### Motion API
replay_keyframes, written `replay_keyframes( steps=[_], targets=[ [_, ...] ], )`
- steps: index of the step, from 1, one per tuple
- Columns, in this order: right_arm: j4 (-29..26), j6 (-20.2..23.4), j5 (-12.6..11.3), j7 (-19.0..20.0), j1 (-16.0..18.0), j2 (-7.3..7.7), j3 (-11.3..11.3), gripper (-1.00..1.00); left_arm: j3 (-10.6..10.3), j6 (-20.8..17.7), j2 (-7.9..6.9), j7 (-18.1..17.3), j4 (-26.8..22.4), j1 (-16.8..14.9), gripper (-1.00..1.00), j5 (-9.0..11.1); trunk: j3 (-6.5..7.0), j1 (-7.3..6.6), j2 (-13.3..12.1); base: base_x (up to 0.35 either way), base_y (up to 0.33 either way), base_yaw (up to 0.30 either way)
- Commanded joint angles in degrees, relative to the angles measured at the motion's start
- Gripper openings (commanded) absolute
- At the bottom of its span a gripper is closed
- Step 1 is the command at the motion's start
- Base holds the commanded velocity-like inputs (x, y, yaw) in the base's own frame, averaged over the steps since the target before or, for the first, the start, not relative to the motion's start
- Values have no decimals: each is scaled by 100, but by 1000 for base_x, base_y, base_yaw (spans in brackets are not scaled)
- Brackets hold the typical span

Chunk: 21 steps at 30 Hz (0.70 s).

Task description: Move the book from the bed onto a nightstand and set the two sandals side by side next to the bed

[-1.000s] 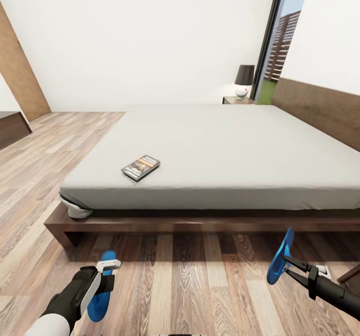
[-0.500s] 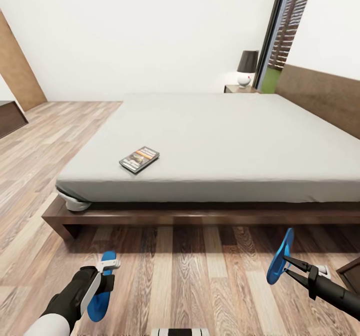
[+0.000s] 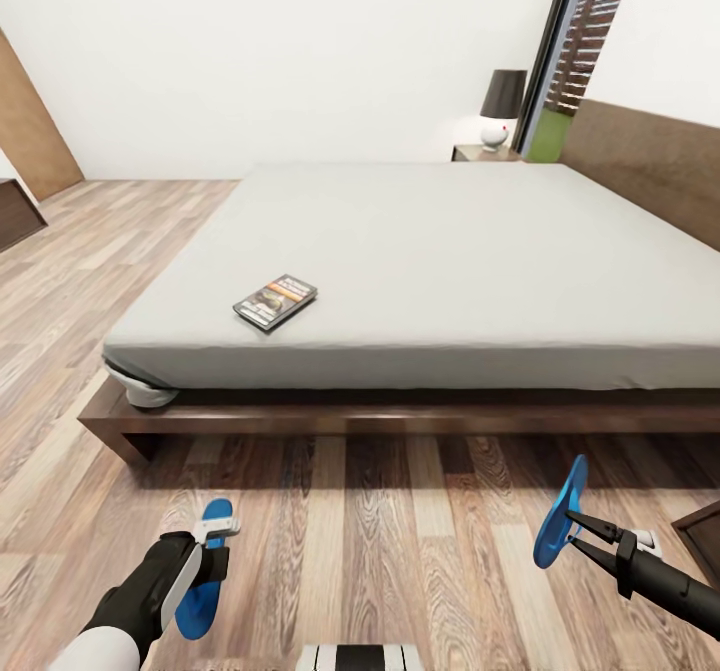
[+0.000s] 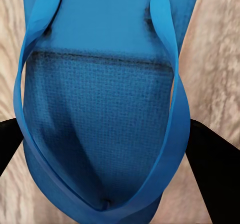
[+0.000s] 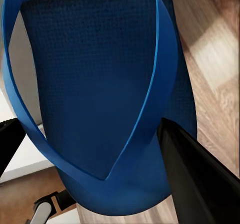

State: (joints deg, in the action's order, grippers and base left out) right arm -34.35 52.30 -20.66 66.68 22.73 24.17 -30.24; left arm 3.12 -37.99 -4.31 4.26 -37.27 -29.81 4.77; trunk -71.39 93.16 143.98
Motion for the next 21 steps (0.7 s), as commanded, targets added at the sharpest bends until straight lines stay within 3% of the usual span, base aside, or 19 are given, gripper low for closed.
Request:
replay_keyframes(
  steps=[1,21],
  targets=[
    [1,43,-17,1,3,0,-8,-100,-1,-27,0,40,-9,-2,-100,51,-27,1,3,0,0,0],
    [-2,43,-17,0,3,-1,-8,-100,-4,-26,0,40,-9,-2,-100,51,-470,53,30,0,0,0]
  ],
)
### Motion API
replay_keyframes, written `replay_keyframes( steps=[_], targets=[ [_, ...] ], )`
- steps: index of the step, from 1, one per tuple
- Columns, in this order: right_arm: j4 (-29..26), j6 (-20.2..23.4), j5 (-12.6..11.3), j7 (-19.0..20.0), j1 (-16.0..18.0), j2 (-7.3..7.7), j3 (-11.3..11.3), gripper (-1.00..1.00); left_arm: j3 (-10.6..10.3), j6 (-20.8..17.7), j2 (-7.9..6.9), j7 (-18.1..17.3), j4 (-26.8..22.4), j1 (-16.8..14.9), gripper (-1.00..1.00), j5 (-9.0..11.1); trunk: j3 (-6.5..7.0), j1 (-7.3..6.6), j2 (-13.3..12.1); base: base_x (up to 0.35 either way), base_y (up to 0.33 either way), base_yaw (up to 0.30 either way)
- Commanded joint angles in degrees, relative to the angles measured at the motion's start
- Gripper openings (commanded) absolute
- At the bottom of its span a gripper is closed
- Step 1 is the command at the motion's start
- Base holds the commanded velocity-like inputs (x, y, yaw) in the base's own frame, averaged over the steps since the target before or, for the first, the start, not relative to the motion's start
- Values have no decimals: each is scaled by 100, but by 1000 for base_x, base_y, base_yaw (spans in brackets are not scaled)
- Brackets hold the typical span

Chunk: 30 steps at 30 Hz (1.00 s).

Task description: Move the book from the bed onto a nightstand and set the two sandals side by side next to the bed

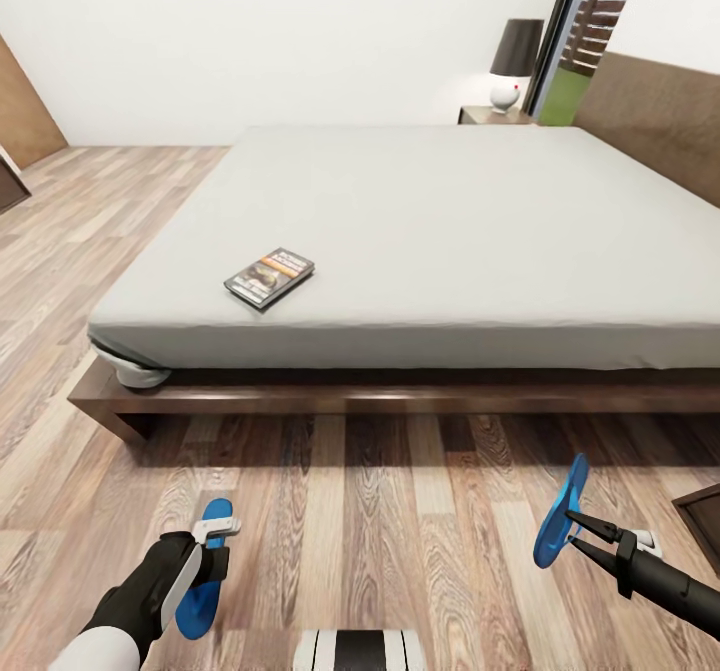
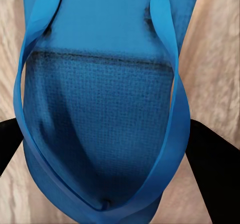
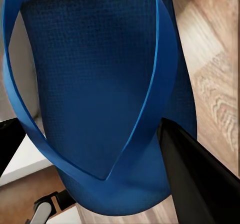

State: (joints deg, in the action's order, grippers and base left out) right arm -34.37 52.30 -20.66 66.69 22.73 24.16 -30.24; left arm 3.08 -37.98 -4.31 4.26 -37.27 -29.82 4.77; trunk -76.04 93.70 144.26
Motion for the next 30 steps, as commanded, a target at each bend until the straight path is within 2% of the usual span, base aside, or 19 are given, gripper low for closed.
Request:
replay_keyframes(
  steps=[1,16,20,24,30],
  targets=[
    [1,43,-17,-1,3,1,-8,-100,0,-26,0,40,-9,0,-100,51,-27,1,3,0,0,0],
    [1,43,-17,0,3,1,-8,-100,8,-26,0,40,-9,-2,-100,51,-359,40,23,0,0,0],
    [1,43,-17,0,3,1,-8,-100,8,-7,-3,39,-9,0,-100,51,-359,40,23,0,0,0],
    [1,43,-17,1,3,1,-8,-100,11,332,-12,33,6,1,-100,49,-359,40,23,0,22,0],
    [1,43,-17,0,3,1,-8,-100,17,485,-25,32,17,0,-100,45,-359,40,23,0,235,0]
  ],
)
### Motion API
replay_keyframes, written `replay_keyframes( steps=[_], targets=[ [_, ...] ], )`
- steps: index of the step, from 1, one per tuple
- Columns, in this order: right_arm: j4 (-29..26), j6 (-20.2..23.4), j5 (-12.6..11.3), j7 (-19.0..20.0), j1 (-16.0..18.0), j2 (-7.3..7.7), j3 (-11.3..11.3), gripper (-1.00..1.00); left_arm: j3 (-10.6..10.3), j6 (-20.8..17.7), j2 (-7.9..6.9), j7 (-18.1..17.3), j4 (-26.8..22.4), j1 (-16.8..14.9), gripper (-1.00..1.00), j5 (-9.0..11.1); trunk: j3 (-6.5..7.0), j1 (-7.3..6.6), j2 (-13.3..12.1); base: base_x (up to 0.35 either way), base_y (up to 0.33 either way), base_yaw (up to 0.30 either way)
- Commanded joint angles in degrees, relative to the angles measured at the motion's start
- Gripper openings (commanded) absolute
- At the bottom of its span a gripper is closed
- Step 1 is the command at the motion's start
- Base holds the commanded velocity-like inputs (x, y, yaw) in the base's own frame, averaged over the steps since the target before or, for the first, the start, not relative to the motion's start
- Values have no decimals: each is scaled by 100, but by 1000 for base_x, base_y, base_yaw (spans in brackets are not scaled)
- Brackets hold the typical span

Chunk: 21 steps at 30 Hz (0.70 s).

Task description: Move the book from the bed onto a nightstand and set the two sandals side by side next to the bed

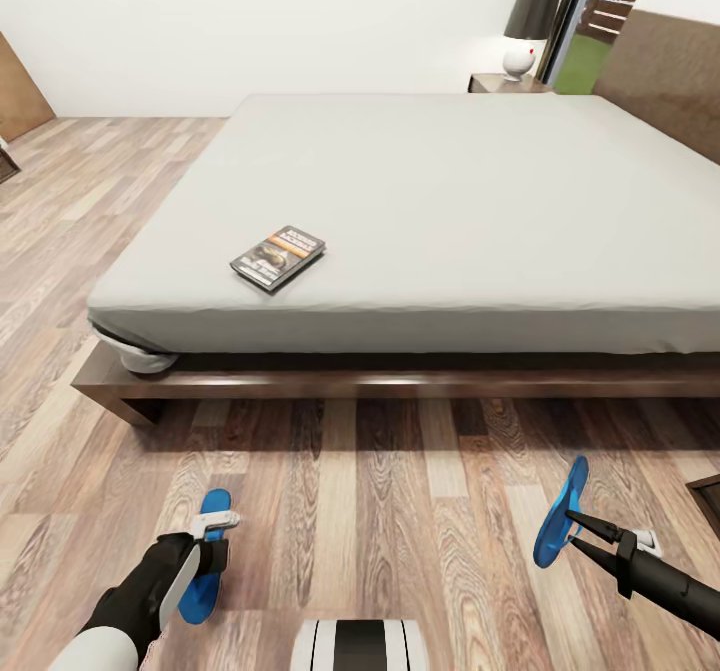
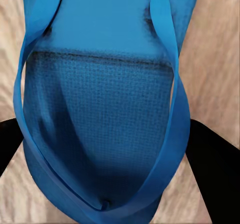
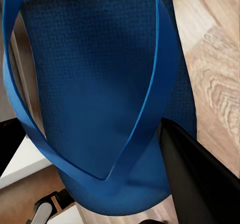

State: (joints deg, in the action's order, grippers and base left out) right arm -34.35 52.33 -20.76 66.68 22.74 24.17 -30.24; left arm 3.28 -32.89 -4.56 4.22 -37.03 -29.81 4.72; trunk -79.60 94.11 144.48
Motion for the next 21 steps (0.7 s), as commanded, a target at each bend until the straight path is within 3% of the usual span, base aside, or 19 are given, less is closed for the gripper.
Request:
replay_keyframes(
  steps=[1,12,21],
  targets=[
    [-2,40,-7,2,2,0,-8,-100,-3,-19,-2,35,-6,0,-100,49,-4,-1,1,0,274,0],
    [-2,40,-7,3,2,0,-8,-100,5,-14,-9,39,-5,-3,-100,47,-4,-1,1,64,274,0],
    [-2,40,-7,1,2,-2,-8,-100,23,-6,-131,49,-6,-2,-100,59,-4,-1,1,126,109,0]
  ],
)
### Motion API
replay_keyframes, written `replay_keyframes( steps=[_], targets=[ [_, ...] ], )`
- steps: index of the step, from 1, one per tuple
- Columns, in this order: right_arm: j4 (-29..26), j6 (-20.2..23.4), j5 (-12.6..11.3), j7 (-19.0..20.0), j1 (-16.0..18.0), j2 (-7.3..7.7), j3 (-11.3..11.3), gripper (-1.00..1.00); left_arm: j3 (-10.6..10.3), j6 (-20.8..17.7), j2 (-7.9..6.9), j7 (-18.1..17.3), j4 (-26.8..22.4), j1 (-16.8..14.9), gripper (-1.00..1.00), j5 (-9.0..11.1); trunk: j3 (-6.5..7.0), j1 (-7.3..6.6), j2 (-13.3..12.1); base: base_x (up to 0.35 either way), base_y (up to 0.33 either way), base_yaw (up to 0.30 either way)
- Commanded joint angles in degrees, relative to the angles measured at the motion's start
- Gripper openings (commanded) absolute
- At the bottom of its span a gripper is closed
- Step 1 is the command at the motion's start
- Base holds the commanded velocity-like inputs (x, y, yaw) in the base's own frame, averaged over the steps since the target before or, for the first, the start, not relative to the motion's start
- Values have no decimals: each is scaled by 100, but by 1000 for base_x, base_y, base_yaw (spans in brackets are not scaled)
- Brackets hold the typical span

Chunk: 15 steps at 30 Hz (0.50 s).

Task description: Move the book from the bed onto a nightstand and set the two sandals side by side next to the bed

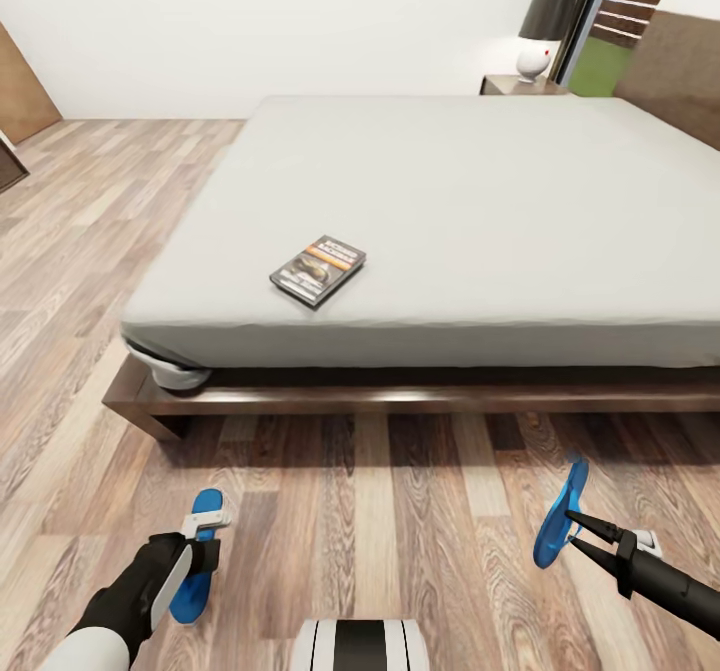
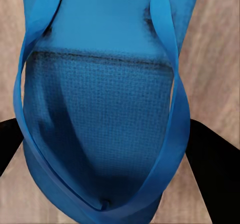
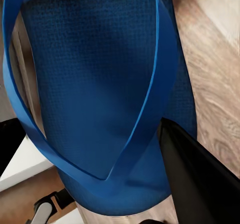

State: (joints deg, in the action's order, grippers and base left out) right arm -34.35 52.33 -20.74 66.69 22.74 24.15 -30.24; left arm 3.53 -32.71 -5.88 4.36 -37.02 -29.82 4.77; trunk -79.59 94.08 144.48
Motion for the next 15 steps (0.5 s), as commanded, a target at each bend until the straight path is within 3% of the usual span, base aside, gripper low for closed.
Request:
replay_keyframes(
  steps=[1,15],
  targets=[
    [-2,41,-9,1,2,1,-8,-100,-2,-25,-3,35,-7,-1,-100,56,-4,2,1,247,208,0],
    [-2,41,-9,2,2,2,-8,-100,-6,-25,-2,30,-15,1,-100,68,-4,2,1,256,227,0]
  ],
)
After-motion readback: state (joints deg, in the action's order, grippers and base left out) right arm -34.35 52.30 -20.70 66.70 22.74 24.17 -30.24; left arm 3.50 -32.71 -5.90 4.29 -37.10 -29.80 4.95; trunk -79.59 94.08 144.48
